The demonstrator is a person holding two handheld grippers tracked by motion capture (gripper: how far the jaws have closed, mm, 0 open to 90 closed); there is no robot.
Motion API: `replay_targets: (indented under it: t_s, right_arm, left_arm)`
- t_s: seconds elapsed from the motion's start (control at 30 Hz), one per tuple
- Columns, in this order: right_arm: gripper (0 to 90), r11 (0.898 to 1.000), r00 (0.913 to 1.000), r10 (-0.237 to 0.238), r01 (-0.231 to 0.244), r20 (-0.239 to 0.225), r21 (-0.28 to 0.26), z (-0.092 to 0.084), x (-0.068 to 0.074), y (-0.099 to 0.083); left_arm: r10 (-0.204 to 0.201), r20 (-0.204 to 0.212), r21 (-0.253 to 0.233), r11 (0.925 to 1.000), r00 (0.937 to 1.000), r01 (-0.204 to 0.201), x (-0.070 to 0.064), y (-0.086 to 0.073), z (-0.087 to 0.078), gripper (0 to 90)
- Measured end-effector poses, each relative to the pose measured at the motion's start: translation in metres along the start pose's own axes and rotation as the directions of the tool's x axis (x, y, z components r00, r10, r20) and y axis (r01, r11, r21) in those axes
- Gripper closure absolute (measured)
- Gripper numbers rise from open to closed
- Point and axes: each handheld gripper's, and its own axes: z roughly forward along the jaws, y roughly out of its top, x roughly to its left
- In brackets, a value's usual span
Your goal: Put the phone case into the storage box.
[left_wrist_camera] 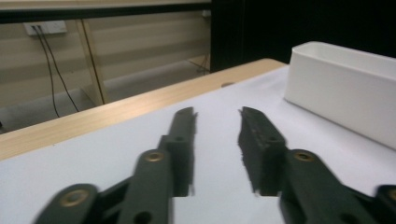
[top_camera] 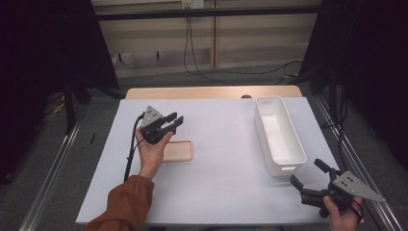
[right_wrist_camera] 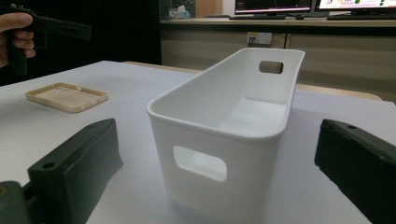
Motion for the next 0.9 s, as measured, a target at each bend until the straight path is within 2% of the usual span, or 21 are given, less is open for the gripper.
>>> replay_targets:
  t_s: [0.07, 0.1, 0.13, 0.2, 0.27, 0.37, 0.4, 0.43, 0.53, 0.6, 0.63, 0.7, 0.77, 0.8, 0.87, 0.9]
  right_arm:
    - [0.0, 1.000, 1.0000, 0.000, 0.000, 0.000, 0.000, 0.000, 0.000, 0.000]
    - [0.0, 1.000, 1.0000, 0.000, 0.000, 0.000, 0.000, 0.000, 0.000, 0.000]
    - [0.0, 1.000, 1.0000, 0.000, 0.000, 0.001, 0.000, 0.000, 0.000, 0.000]
    - [0.0, 1.000, 1.0000, -0.001, 0.001, 0.000, 0.002, 0.000, 0.000, 0.000]
    - [0.0, 1.000, 1.0000, 0.000, 0.000, 0.000, 0.000, 0.000, 0.000, 0.000]
    - [0.0, 1.000, 1.0000, 0.001, -0.001, 0.000, 0.000, 0.000, 0.000, 0.000]
    - [0.0, 1.000, 1.0000, 0.001, -0.001, -0.001, 0.000, 0.000, 0.000, 0.000]
    - [0.0, 1.000, 1.0000, 0.001, -0.001, 0.000, 0.000, 0.000, 0.000, 0.000]
    - [0.0, 1.000, 1.0000, 0.001, -0.001, 0.000, 0.000, 0.000, 0.000, 0.000]
    - [0.0, 1.000, 1.0000, 0.001, -0.001, 0.000, 0.000, 0.000, 0.000, 0.000]
    - [0.0, 1.000, 1.0000, 0.001, -0.001, 0.000, 0.000, 0.000, 0.000, 0.000]
    - [0.0, 1.000, 1.0000, 0.000, 0.000, -0.001, 0.001, 0.000, 0.000, 0.000]
    - [0.0, 1.000, 1.0000, 0.000, 0.000, -0.001, 0.000, 0.000, 0.000, 0.000]
    - [0.0, 1.000, 1.0000, -0.001, 0.001, -0.001, 0.001, 0.000, 0.000, 0.000]
    - [0.0, 1.000, 1.0000, 0.001, -0.001, -0.001, 0.000, 0.000, 0.000, 0.000]
    - [0.0, 1.000, 1.0000, 0.001, -0.001, -0.001, 0.000, 0.000, 0.000, 0.000]
  left_arm:
    - [-0.005, 0.009, 0.007, 1.0000, 1.0000, 0.005, 0.000, 0.000, 0.001, 72.5]
    - [0.006, 0.013, 0.031, 0.9995, 0.9999, -0.007, -0.001, 0.001, 0.001, 77.8]
    - [0.006, 0.013, 0.031, 0.9995, 0.9999, -0.007, -0.001, 0.001, 0.001, 78.8]
    - [-0.008, 0.031, 0.049, 0.9988, 0.9995, 0.007, 0.000, 0.002, 0.003, 83.6]
    - [-0.017, 0.037, 0.095, 0.9954, 0.9992, 0.014, 0.001, 0.002, 0.005, 86.0]
    - [-0.023, 0.032, 0.116, 0.9931, 0.9992, 0.019, 0.003, 0.002, 0.006, 87.9]
    - [-0.036, 0.038, 0.119, 0.9924, 0.9986, 0.032, 0.004, 0.002, 0.006, 88.5]
    - [-0.055, 0.037, 0.137, 0.9893, 0.9978, 0.049, 0.006, 0.002, 0.007, 88.6]
    - [-0.062, 0.039, 0.154, 0.9865, 0.9973, 0.055, 0.008, 0.003, 0.008, 88.5]
    - [-0.085, 0.031, 0.181, 0.9805, 0.9959, 0.078, 0.009, 0.004, 0.010, 88.5]
    - [-0.085, 0.031, 0.181, 0.9805, 0.9959, 0.078, 0.009, 0.004, 0.010, 88.5]
    - [-0.089, 0.034, 0.214, 0.9736, 0.9955, 0.079, 0.011, 0.005, 0.013, 88.7]
    - [-0.090, 0.032, 0.221, 0.9720, 0.9955, 0.081, 0.011, 0.005, 0.014, 90.0]
    - [-0.093, 0.032, 0.237, 0.9680, 0.9952, 0.083, 0.012, 0.005, 0.016, 90.0]
    - [-0.106, 0.031, 0.244, 0.9652, 0.9939, 0.095, 0.012, 0.005, 0.018, 90.0]
    - [-0.099, 0.030, 0.257, 0.9624, 0.9946, 0.088, 0.013, 0.005, 0.018, 90.0]
